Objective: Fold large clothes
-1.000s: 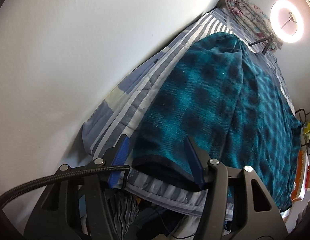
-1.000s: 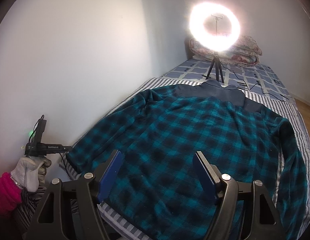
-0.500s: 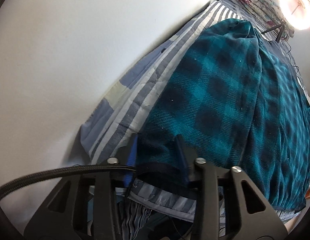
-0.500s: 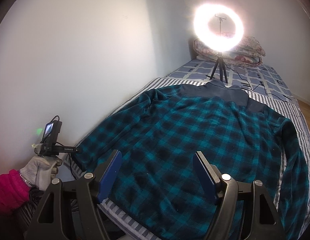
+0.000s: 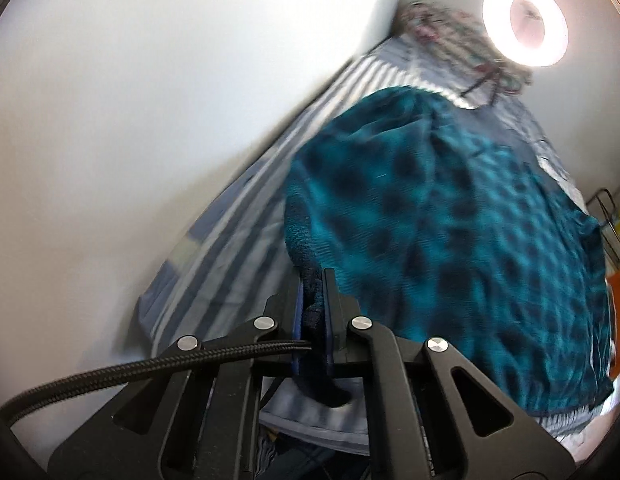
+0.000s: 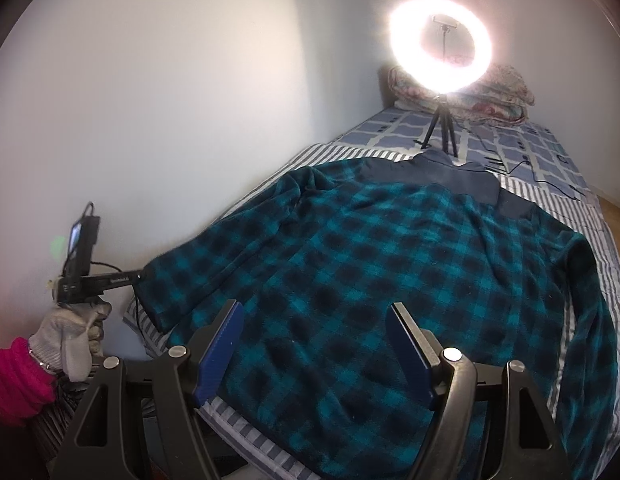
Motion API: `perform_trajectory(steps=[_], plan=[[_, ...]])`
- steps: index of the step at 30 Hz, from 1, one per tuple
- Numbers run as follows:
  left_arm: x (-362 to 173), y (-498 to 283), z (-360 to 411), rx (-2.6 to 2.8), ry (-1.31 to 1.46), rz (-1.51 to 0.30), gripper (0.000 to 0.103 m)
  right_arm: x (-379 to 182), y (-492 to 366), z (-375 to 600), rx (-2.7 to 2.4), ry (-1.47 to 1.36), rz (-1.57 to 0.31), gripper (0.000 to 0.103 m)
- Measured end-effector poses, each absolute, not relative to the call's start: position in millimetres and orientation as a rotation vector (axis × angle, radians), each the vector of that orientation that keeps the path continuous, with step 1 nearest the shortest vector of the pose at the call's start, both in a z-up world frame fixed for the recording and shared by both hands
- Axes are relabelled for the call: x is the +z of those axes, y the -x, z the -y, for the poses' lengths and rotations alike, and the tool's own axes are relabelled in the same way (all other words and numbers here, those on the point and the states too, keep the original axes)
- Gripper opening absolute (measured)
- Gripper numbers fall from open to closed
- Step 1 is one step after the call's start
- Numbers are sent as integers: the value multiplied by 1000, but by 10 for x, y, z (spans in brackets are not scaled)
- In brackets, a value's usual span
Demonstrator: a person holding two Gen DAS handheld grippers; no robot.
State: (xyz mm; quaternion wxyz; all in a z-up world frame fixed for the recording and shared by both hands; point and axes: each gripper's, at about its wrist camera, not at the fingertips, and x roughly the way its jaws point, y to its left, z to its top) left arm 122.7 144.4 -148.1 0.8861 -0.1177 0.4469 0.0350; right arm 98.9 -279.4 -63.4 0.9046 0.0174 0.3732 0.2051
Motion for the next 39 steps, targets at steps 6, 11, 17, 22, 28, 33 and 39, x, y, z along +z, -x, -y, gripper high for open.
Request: perform_trajectory(steps=[6, 11, 17, 22, 28, 33, 39], plan=[[-1294, -1196, -1094, -23, 198, -880, 5, -684, -1538, 2694, 424, -64, -837, 76], [-1227, -1175, -1072, -63, 227, -866, 5, -752, -2134, 2492, 457, -118, -899, 56], [-1203, -1137, -1042, -92, 247, -854, 5, -799, -2813, 1949, 510, -119, -946, 50], [-1194, -1140, -1024, -120, 260, -854, 5, -964, -3385, 1479, 538, -164, -1018, 50], [-1163, -1134, -990, -150, 275, -847, 5, -1176, -3873, 941, 569, -168, -1080, 50], [-1165, -1132, -950, -171, 276, -850, 5, -1445, -4237, 494, 563, -170, -1140, 50], [-1153, -1123, -885, -169, 230, -838, 5, -1763, -4589, 141, 502, -178, -1197, 48]])
